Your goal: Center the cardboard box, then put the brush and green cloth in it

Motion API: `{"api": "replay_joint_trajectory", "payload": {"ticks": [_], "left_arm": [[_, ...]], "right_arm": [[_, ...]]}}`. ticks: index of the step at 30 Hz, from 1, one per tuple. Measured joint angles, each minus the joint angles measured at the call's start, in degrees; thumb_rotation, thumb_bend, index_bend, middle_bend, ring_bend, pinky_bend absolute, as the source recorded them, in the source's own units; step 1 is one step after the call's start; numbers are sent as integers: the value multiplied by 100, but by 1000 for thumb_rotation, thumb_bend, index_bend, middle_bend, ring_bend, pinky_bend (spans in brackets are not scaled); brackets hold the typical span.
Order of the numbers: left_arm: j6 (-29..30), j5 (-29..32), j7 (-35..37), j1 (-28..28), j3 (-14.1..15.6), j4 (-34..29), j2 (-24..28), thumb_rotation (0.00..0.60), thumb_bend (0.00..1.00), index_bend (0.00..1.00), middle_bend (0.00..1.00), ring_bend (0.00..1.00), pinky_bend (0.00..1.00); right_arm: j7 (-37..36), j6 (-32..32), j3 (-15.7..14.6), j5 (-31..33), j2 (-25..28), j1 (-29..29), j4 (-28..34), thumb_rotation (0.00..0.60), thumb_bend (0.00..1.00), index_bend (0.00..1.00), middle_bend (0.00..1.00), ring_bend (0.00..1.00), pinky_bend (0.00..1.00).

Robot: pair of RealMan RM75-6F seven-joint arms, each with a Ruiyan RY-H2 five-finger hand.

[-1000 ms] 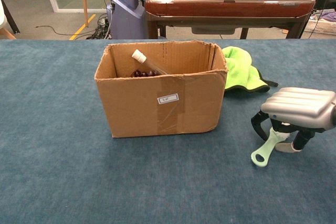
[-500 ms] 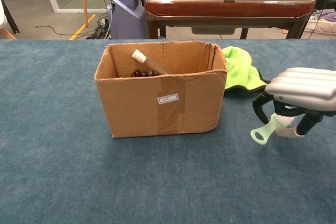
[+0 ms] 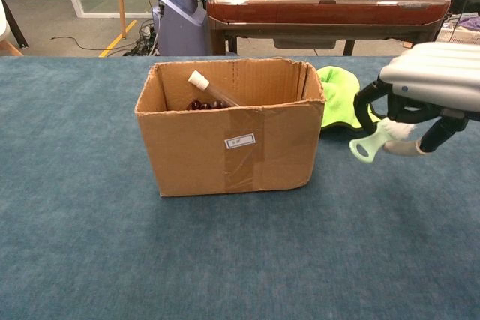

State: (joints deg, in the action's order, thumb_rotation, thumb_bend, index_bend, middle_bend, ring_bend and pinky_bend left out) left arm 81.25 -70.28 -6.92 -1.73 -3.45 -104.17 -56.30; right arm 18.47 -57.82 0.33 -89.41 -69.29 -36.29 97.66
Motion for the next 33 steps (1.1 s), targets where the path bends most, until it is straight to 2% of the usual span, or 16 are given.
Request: {"api": "replay_joint_trajectory", "payload": {"ticks": [10,18,26,33], "left_arm": [[-22,15,-35,-12,5,-4,-6,600,110,184,166,39,199],[-49,10,-41,-21,19,-8,-1,600,110,184,166,39,205],[-53,-41,47,-11,35,-34,34,600,110,183,166,39,213],[-72,-65,106,-7,49,-36,60,600,110,183,166,39,218]], "right_arm": [[69,-430,432,-53,406,3,654,600,357,604,1000,1000,1000],[47,-175,851,308,542,-307,908,600,369,606,1000,1000,1000],[69,166,1251,820,157,-776,849,600,368,606,1000,1000,1000],[61,321,1436,1095,-386,-1117,534,600,367,607,1000,1000,1000]]}}
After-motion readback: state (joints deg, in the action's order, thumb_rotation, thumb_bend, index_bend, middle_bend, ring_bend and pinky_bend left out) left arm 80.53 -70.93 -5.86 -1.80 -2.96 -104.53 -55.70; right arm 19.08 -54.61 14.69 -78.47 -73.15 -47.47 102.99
